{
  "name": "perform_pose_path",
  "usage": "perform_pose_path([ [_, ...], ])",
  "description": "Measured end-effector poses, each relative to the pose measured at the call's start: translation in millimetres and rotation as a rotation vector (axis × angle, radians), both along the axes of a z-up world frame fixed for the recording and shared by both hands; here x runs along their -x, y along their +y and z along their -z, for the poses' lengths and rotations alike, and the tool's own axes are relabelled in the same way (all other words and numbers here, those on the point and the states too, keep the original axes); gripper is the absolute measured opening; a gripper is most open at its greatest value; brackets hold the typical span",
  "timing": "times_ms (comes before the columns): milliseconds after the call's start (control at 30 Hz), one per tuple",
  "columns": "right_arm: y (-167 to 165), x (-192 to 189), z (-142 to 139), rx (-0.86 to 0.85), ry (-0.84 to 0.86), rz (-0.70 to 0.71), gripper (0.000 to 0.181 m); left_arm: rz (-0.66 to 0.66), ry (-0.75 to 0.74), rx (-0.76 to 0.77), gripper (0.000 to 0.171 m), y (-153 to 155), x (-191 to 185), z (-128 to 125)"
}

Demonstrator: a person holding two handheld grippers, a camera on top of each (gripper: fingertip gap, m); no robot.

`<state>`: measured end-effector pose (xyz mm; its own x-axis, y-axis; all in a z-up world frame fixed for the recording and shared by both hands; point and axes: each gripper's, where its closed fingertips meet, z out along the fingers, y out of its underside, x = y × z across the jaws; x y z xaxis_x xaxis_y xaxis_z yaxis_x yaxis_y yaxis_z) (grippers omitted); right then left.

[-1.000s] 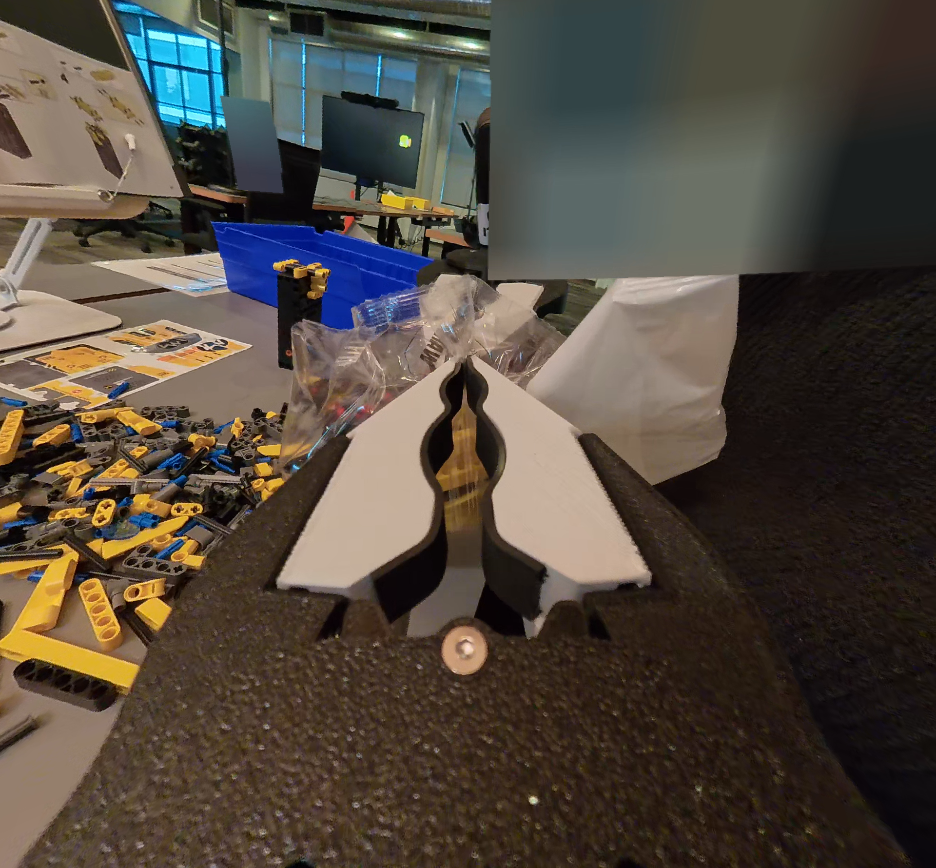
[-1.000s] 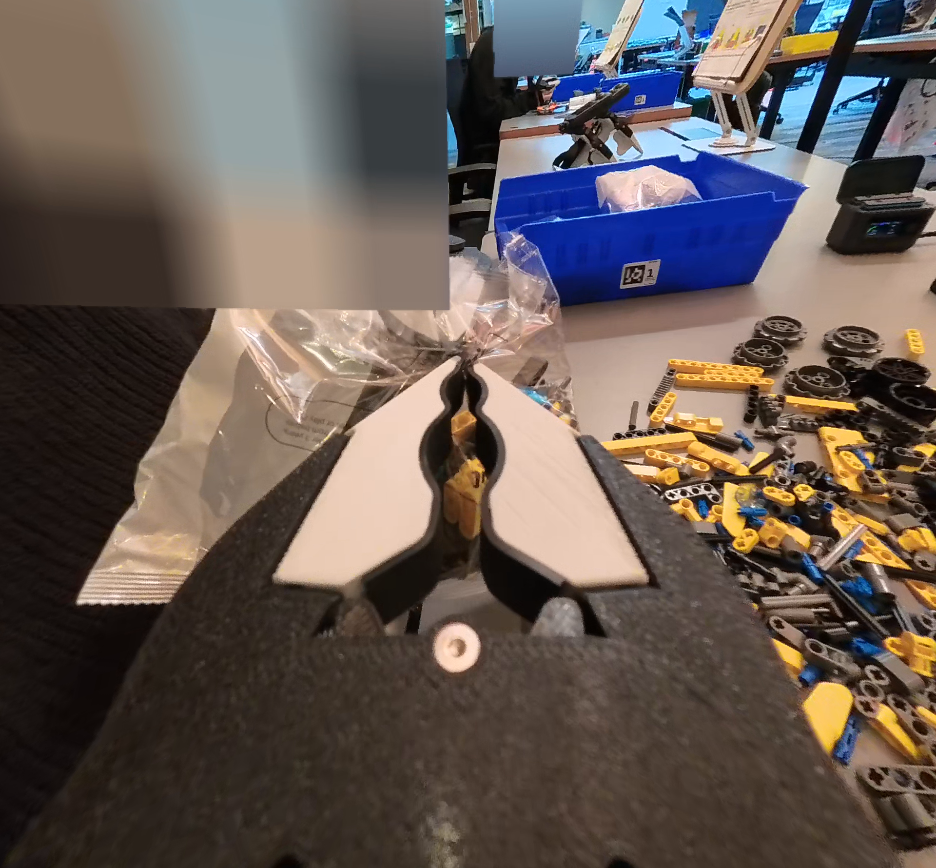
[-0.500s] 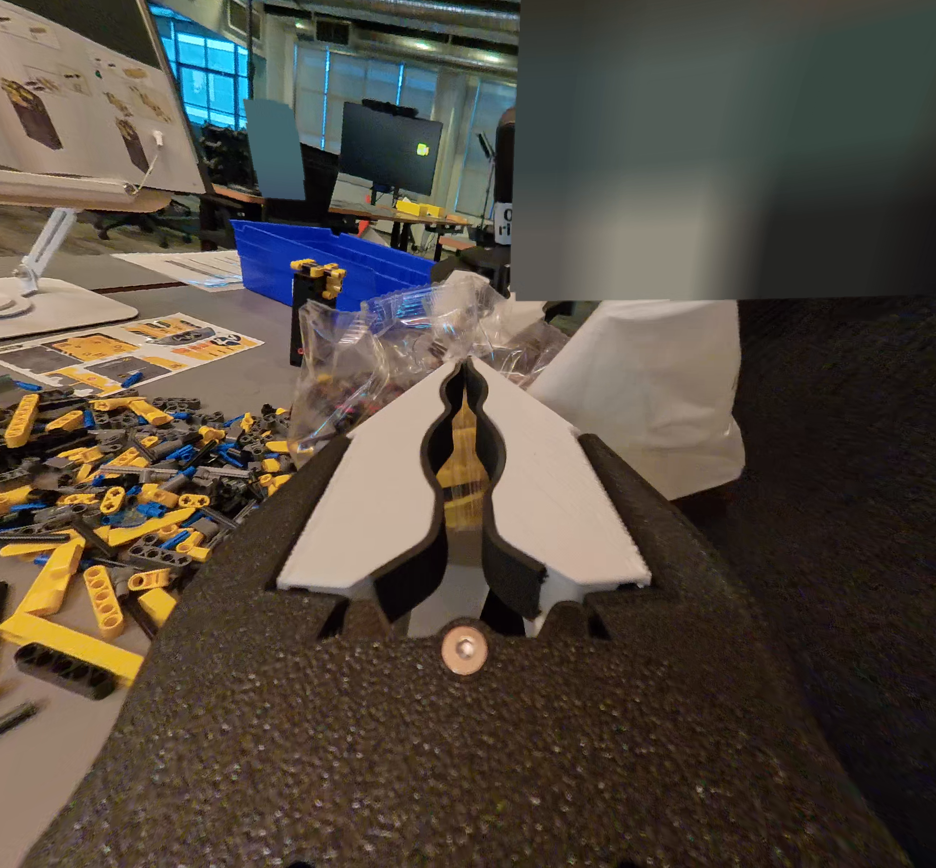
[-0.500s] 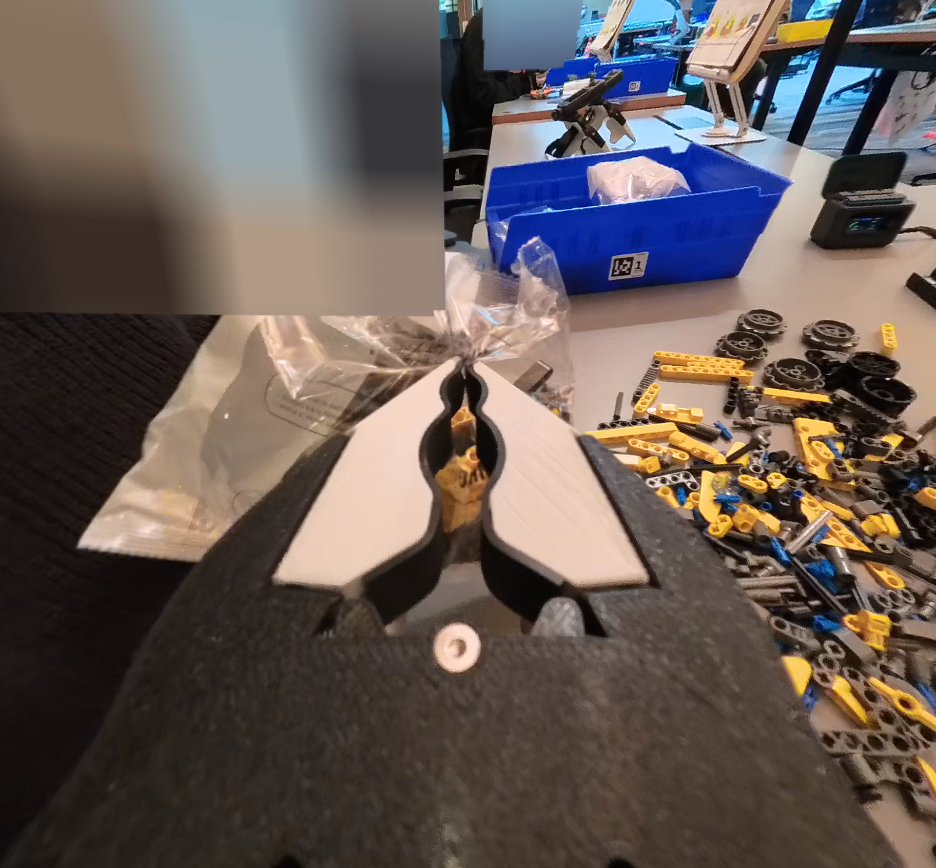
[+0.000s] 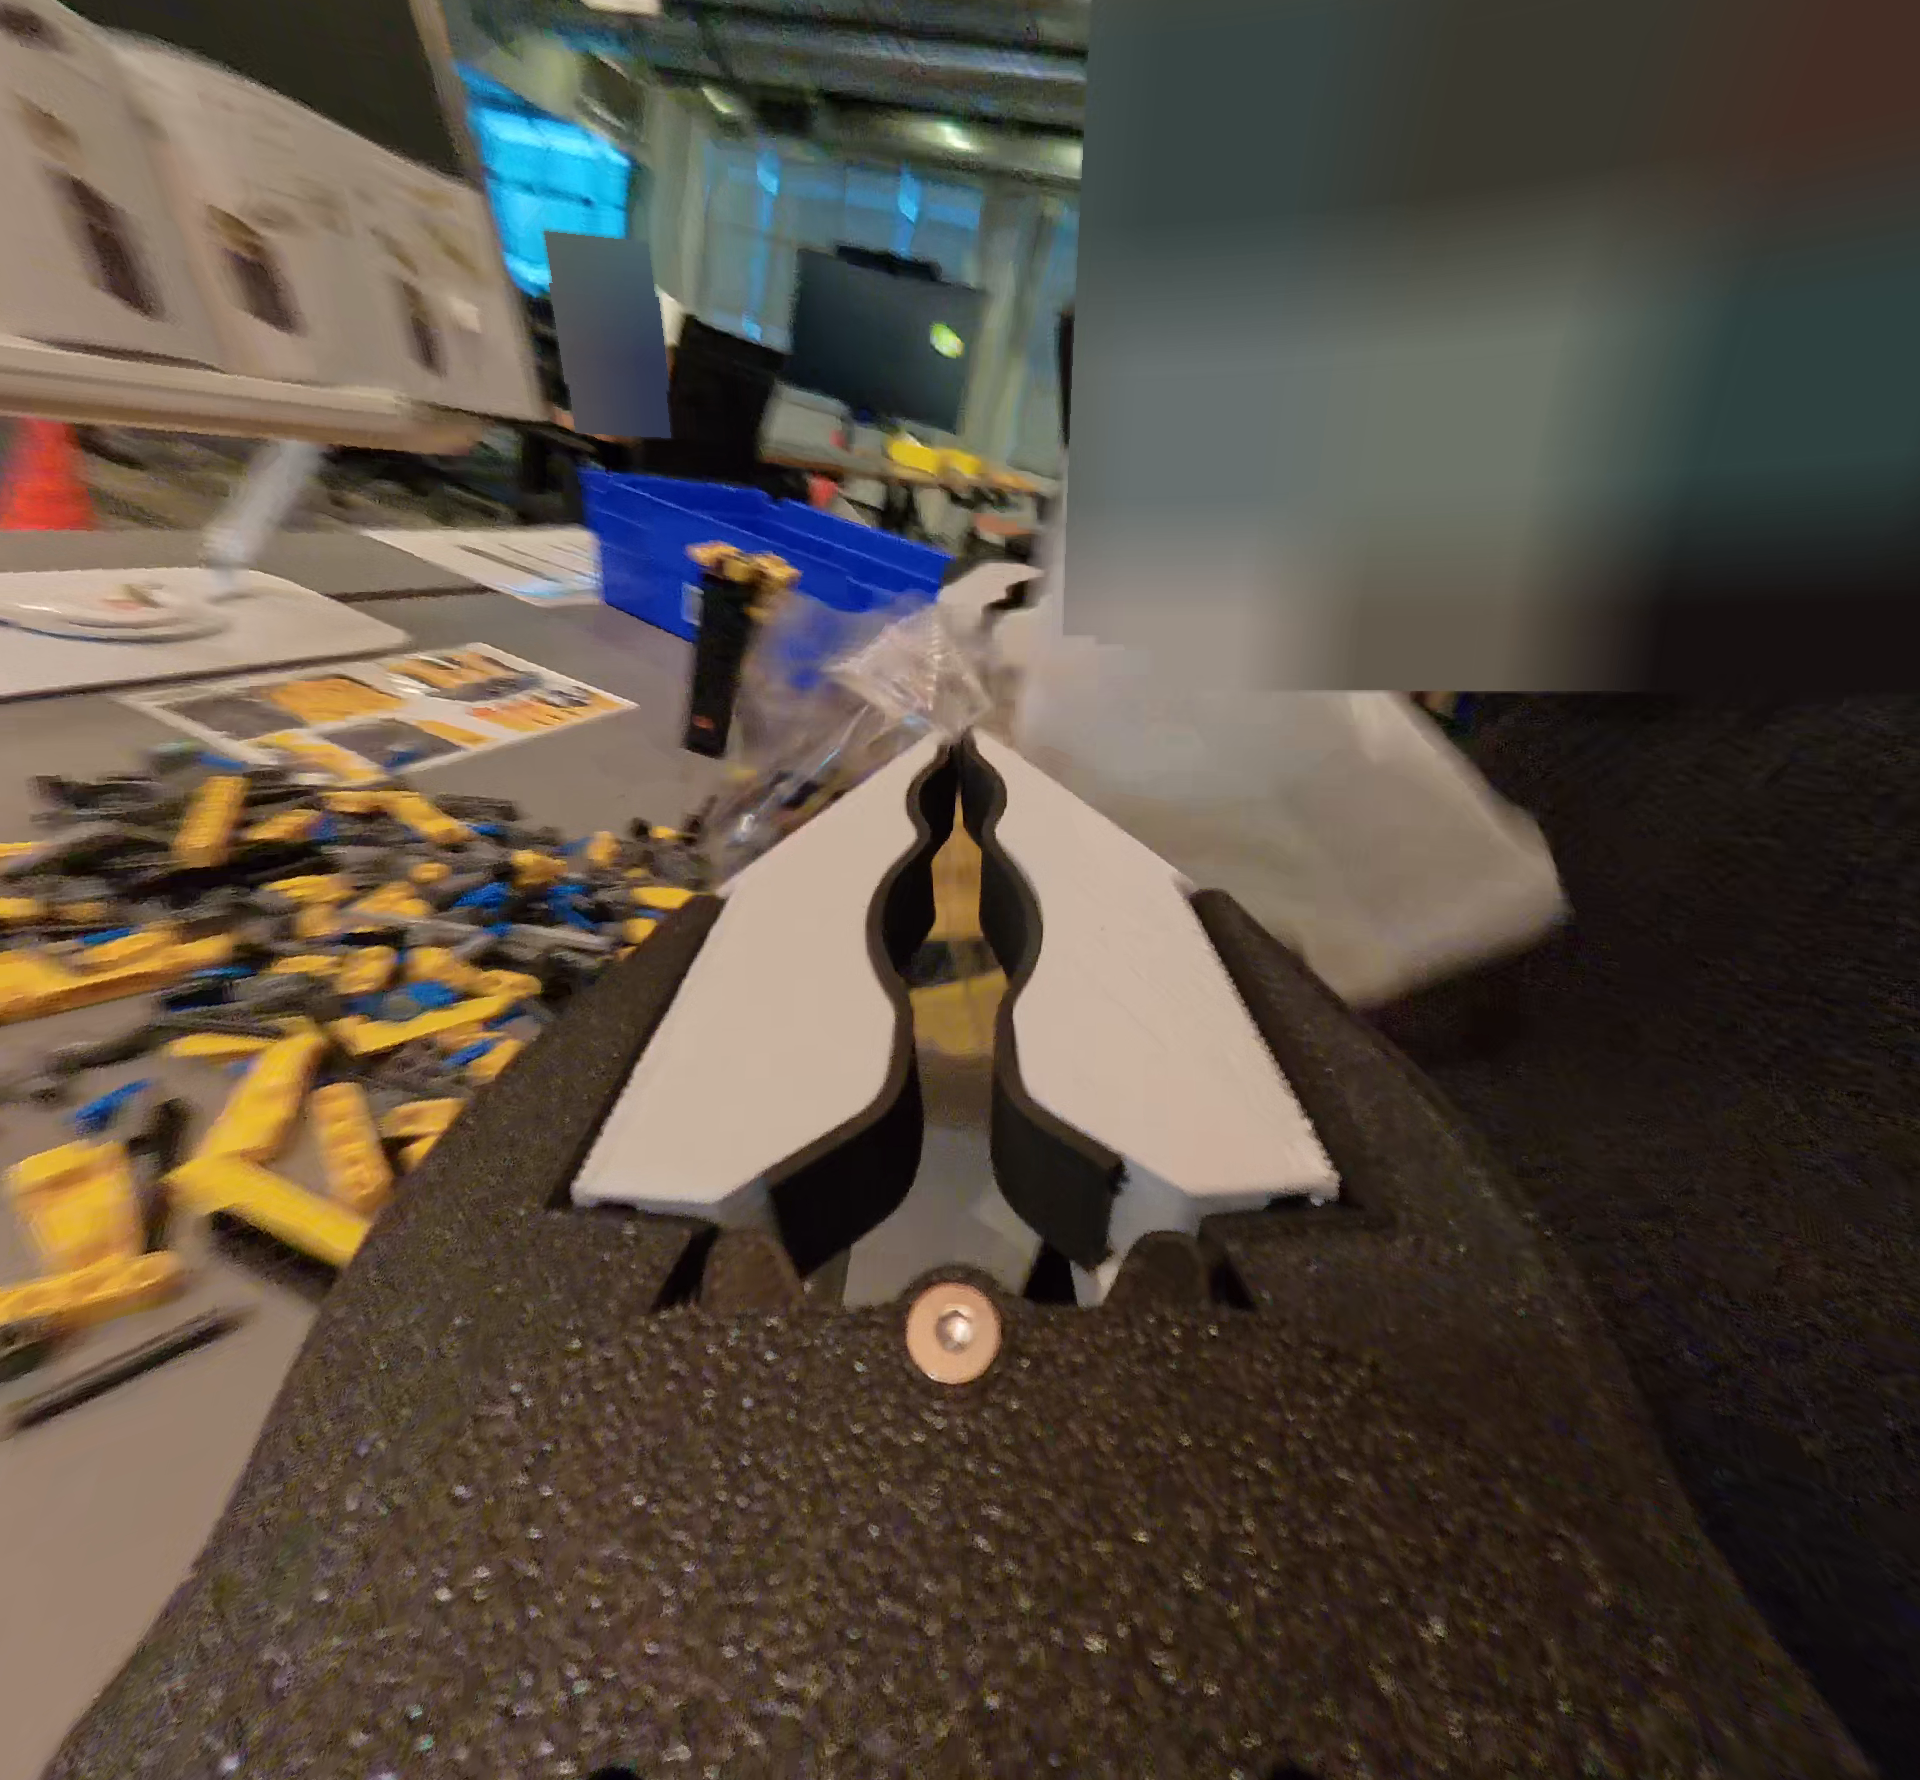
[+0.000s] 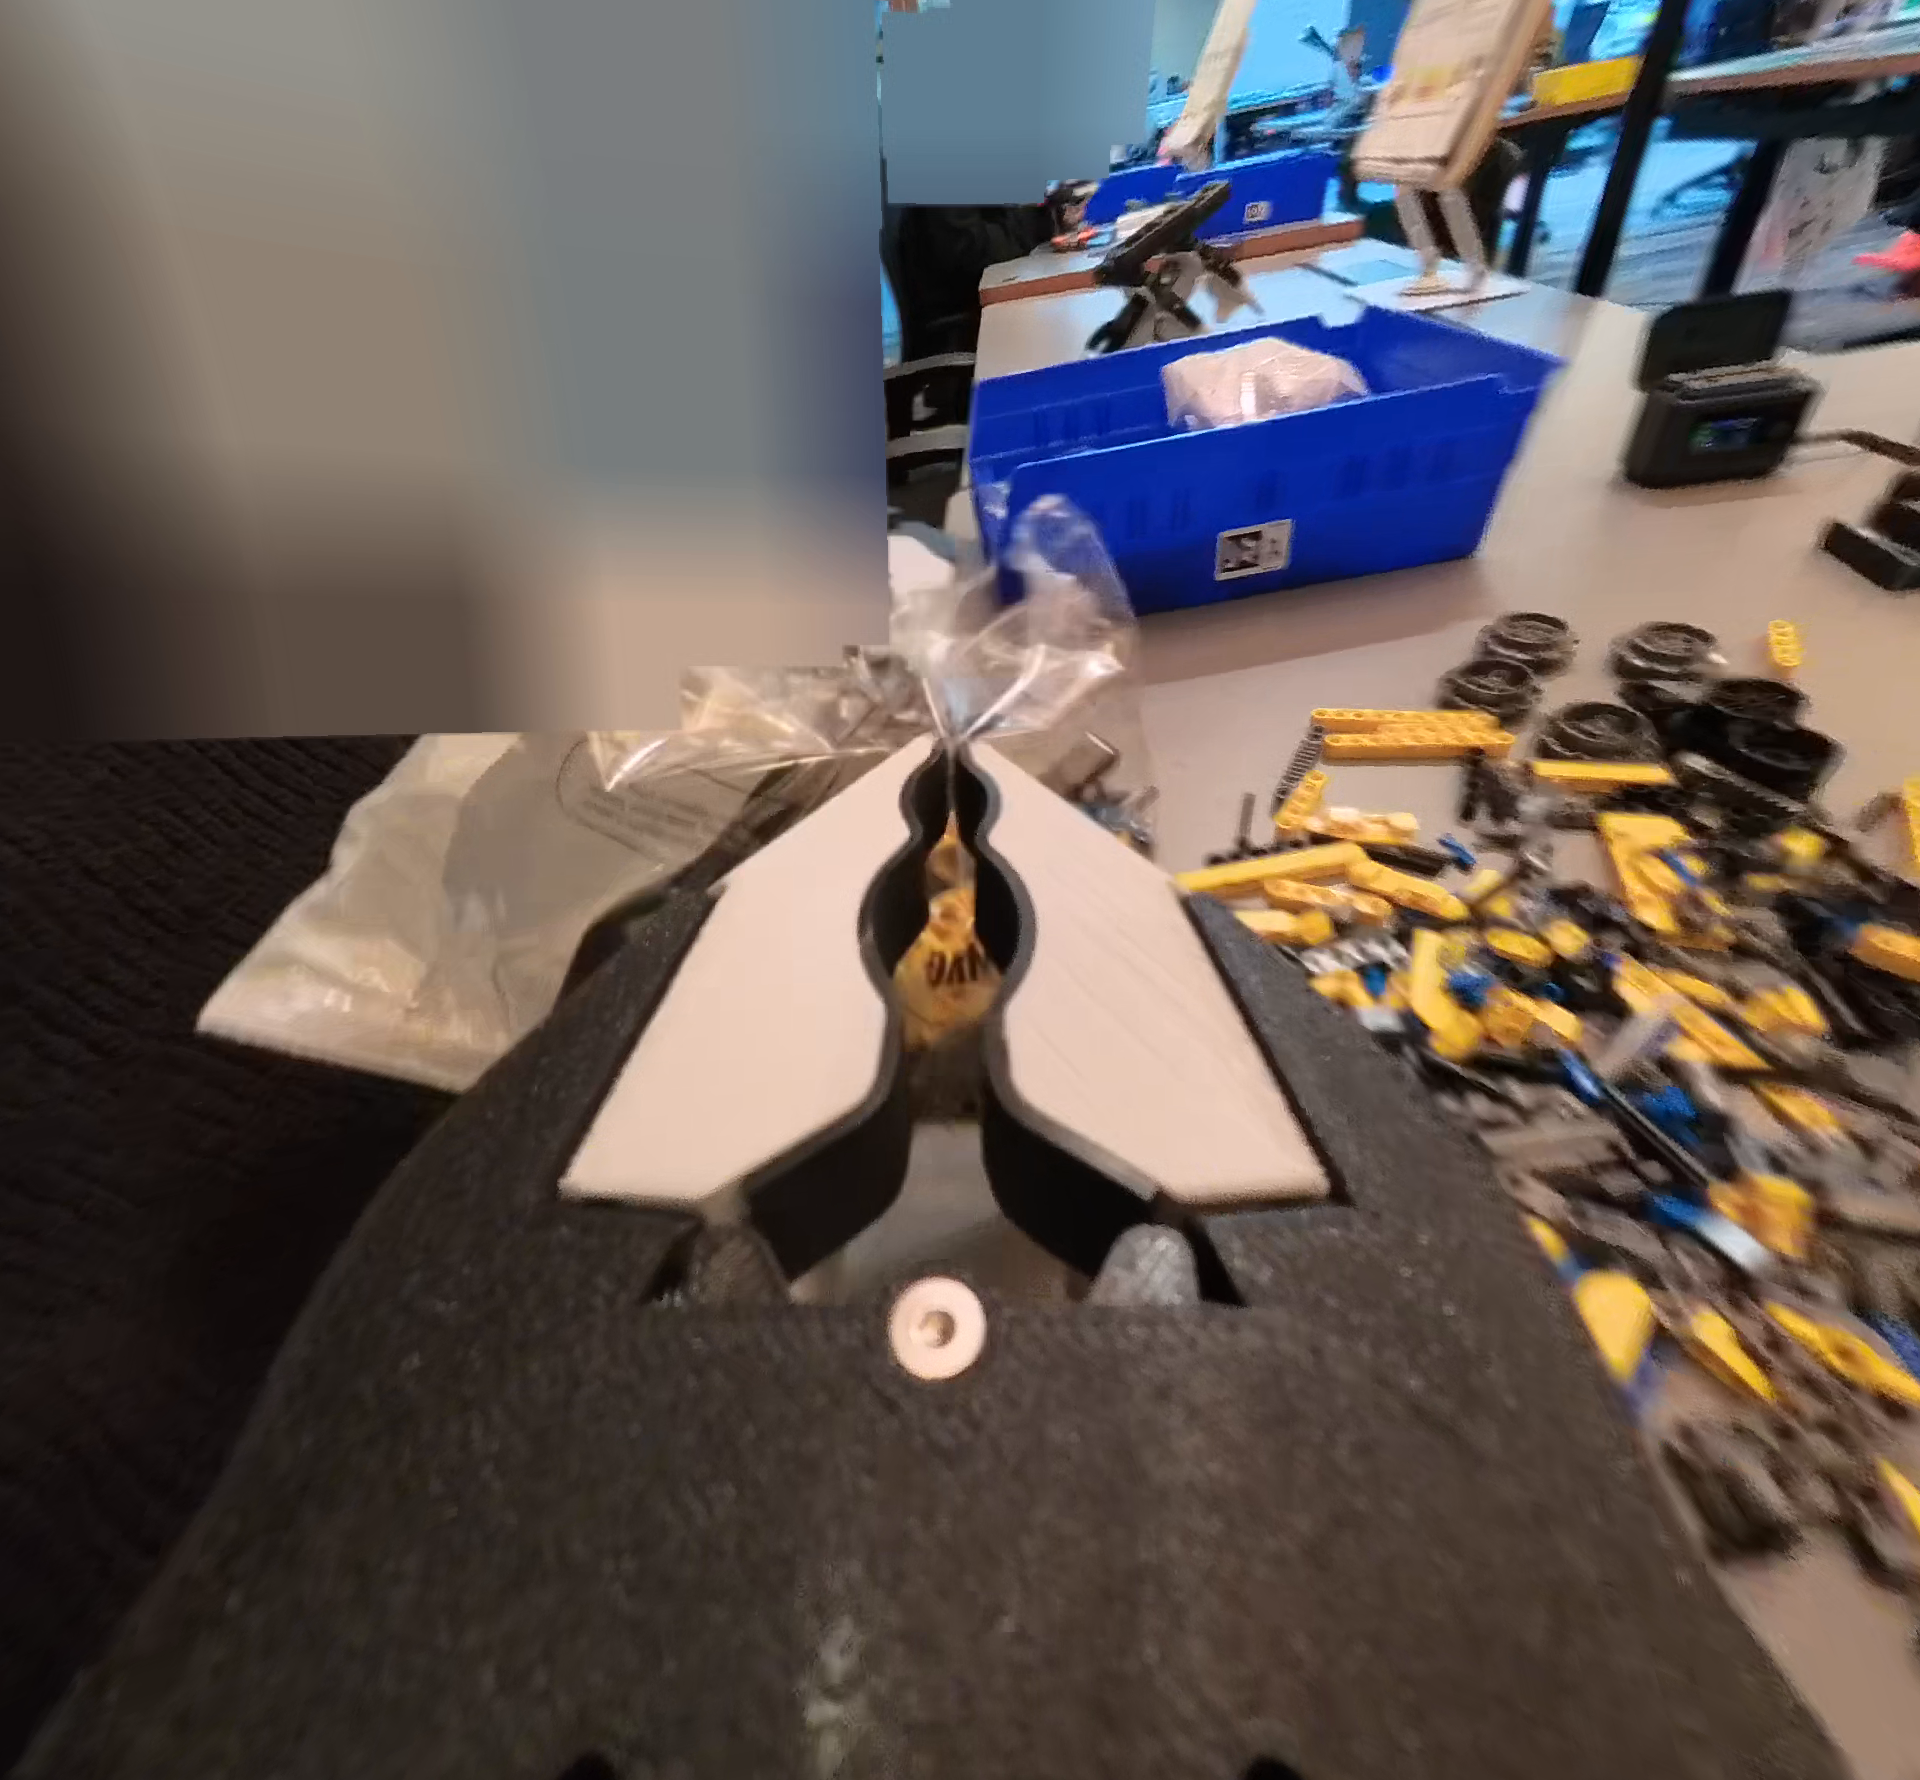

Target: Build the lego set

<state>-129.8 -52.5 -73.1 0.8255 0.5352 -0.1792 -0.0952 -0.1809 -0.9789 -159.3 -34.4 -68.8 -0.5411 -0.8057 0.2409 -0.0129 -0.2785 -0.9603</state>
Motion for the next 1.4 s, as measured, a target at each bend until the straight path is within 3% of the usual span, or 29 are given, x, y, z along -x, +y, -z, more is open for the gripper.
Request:
perform_pose_path([
  [67,-11.1,-52.5,-4.9,-0.014,0.115,0.128,0.000,-0.079,-0.061,0.151,0.000,40.6,13.0,-9.9],
  [100,-15.9,-60.8,-2.5,0.001,0.154,0.136,0.000,-0.099,-0.055,0.178,0.000,52.6,16.0,-5.5],
  [200,-9.8,-40.8,8.0,0.024,0.014,0.134,0.000,-0.072,-0.037,0.118,0.000,34.7,9.9,0.0],
  [267,-7.9,-41.9,-1.9,-0.012,0.034,0.132,0.000,-0.068,-0.032,0.080,0.000,28.3,7.5,0.0],
  [767,15.3,-93.1,-17.6,0.028,0.082,0.218,0.000,-0.155,0.079,0.206,0.000,80.6,-39.9,5.6],
  [900,35.4,-99.8,-10.0,0.102,-0.033,0.255,0.000,-0.216,0.182,0.194,0.000,95.6,-62.5,18.0],
  [1000,58.3,-117.6,6.5,0.225,-0.089,0.310,0.000,-0.262,0.349,0.277,0.000,115.6,-83.6,39.6],
  [1100,81.5,-130.9,26.0,0.373,-0.078,0.356,0.000,-0.314,0.544,0.254,0.001,130.0,-100.4,69.1],
  [1267,102.2,-135.6,35.4,0.500,-0.073,0.364,0.000,-0.386,0.614,0.185,0.002,141.6,-108.4,84.1],
  [1400,119.0,-138.5,37.5,0.559,-0.043,0.331,0.002,-0.366,0.685,0.247,0.002,145.5,-103.9,99.0],
])
